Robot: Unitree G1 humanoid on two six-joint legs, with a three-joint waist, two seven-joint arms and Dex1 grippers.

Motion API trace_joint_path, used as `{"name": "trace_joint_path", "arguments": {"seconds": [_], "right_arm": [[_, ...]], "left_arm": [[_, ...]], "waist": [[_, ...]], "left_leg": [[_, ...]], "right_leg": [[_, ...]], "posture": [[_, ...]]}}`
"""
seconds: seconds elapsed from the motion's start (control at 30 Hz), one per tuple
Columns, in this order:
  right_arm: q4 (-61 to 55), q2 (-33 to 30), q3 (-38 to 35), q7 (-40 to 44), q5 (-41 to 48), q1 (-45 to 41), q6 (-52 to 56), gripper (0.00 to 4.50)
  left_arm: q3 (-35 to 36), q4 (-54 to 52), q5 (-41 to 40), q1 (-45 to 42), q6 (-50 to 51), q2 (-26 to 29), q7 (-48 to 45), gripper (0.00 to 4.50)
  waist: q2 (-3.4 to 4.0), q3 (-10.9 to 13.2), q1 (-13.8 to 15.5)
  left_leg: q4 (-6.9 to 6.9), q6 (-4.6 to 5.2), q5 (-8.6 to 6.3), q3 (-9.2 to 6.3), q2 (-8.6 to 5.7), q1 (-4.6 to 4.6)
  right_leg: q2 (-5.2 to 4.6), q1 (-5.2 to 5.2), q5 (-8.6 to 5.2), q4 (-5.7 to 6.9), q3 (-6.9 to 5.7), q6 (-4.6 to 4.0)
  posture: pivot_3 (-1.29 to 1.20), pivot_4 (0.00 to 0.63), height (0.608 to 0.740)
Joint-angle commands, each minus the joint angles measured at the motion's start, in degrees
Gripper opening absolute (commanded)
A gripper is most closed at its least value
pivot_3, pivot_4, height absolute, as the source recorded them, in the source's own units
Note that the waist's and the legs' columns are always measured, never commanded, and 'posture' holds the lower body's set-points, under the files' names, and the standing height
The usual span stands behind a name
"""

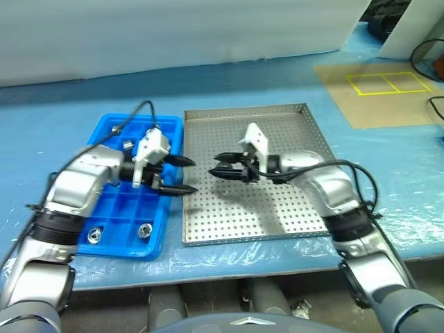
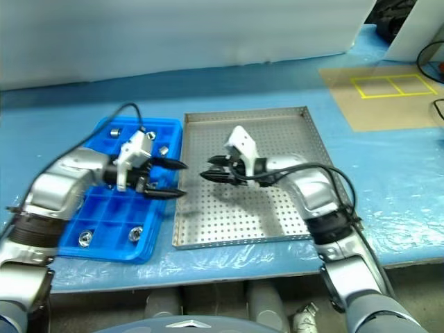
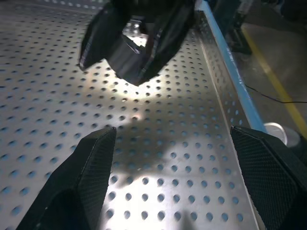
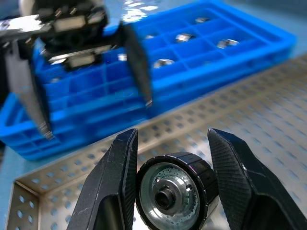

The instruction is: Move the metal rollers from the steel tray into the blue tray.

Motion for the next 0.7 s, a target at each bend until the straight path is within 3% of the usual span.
{"name": "trace_joint_path", "arguments": {"seconds": [0.03, 0.23, 0.3, 0.43, 0.7], "right_arm": [[8.2, 5.1, 2.5, 5.1, -1.5, -6.8, -7.0, 1.85], [21.5, 14.1, 6.2, 14.3, -3.9, -15.1, -16.0, 1.85], [25.6, 16.7, 7.0, 17.1, -4.8, -16.7, -18.6, 1.85], [32.6, 21.7, 7.6, 20.0, -6.6, -18.7, -22.2, 1.85], [45.2, 29.0, 7.2, 17.5, -12.6, -20.6, -30.7, 1.85]], "left_arm": [[8.3, -6.1, -2.4, 5.2, 2.7, 5.6, 2.8, 4.03], [25.7, -13.9, -4.6, 20.5, 6.8, 12.8, 7.3, 4.03], [31.4, -18.8, -5.9, 26.5, 9.3, 13.0, 8.5, 4.03], [40.3, -27.8, -8.3, 36.4, 13.3, 10.9, 11.8, 4.03], [45.3, -35.6, -12.9, 44.0, 16.6, 7.5, 17.2, 4.03]], "waist": [[0.00, 0.0, 0.1], [-0.08, 0.0, 3.2], [-0.08, 0.0, 4.7], [-0.05, 0.0, 8.0], [0.12, 0.1, 11.6]], "left_leg": [[-0.01, 0.01, -0.01, -0.01, 0.00, -0.02], [-0.04, 0.00, -0.01, -0.39, 0.08, -0.49], [-0.03, -0.02, 0.00, -0.68, 0.12, -0.77], [-0.04, 0.02, -0.03, -0.83, 0.17, -0.92], [0.00, -0.11, 0.04, -0.94, 0.61, -0.96]], "right_leg": [[-0.04, -0.02, 0.00, 0.00, -0.03, 0.00], [-0.14, -0.23, -0.07, -0.03, -0.54, -0.11], [-0.22, -0.23, -0.12, -0.06, -1.24, -0.20], [-0.32, -0.17, -0.21, -0.12, -1.46, -0.34], [-0.19, -0.14, -0.34, 0.18, -1.64, -0.53]], "posture": [[0.07, 0.150, 0.740], [0.29, 0.150, 0.740], [0.36, 0.150, 0.740], [0.46, 0.150, 0.740], [0.51, 0.150, 0.740]]}}
